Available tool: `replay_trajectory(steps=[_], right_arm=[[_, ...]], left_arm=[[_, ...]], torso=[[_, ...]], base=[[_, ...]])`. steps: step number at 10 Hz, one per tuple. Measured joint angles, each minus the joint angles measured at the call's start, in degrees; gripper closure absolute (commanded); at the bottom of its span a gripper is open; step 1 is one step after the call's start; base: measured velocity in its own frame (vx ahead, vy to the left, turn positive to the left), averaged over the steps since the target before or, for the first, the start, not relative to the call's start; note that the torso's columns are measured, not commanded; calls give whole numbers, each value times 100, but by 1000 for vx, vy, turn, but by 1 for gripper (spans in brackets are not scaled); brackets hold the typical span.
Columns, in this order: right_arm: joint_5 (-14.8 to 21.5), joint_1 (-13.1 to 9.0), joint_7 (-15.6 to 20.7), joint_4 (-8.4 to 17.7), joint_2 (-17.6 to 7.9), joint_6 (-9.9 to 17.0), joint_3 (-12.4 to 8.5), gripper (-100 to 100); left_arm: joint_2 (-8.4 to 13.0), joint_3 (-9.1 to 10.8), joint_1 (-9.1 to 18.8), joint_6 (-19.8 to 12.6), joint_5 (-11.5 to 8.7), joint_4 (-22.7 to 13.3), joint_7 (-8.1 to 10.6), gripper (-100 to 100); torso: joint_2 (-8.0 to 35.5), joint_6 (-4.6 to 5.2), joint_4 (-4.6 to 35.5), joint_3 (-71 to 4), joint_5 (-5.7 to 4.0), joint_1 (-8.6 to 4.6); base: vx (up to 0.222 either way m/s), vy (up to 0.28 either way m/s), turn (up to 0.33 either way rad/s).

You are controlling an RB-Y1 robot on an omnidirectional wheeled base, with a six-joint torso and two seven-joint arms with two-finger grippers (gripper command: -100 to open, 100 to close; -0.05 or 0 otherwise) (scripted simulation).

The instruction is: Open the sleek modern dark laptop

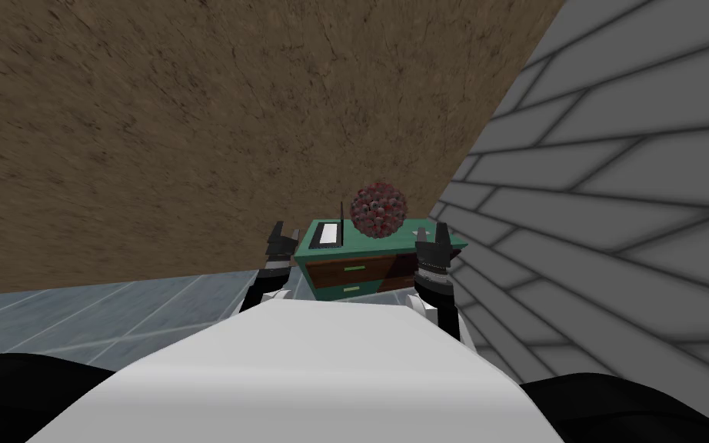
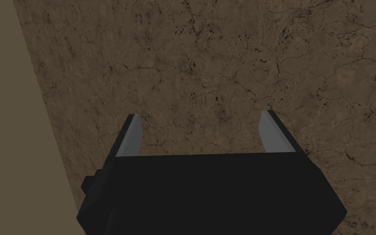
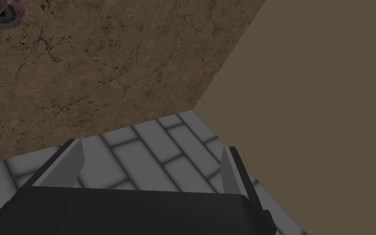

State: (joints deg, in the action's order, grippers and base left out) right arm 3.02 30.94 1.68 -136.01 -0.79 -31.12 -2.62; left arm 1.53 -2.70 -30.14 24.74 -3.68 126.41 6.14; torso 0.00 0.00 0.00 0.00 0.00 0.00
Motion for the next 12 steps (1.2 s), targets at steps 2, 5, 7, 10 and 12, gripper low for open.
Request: replay_trajectory(steps=[2,5,7,10,12], right_arm=[[0,0,0,0,0,0,0,0],[0,0,0,-1,0,0,0,0],[0,0,0,-2,0,0,0,0],[0,0,0,-2,0,-1,0,0],[0,0,0,1,1,0,1,0]], left_arm=[[0,0,0,0,0,0,0,0],[0,0,0,0,0,1,0,0],[0,0,0,1,0,1,0,0],[0,0,0,1,0,2,0,-100],[310,102,-8,-8,-9,-54,187,-100]], torso=[[597,0,600,-1200,0,0],[1845,0,1846,-3692,0,0],[2693,0,2691,-5381,0,0],[3962,0,3960,-7919,0,0],[4208,0,4205,-8426,-4,-16]], base=[[0,0,0],[0,0,0],[0,0,0],[4,-11,-9],[5,-82,-37]])
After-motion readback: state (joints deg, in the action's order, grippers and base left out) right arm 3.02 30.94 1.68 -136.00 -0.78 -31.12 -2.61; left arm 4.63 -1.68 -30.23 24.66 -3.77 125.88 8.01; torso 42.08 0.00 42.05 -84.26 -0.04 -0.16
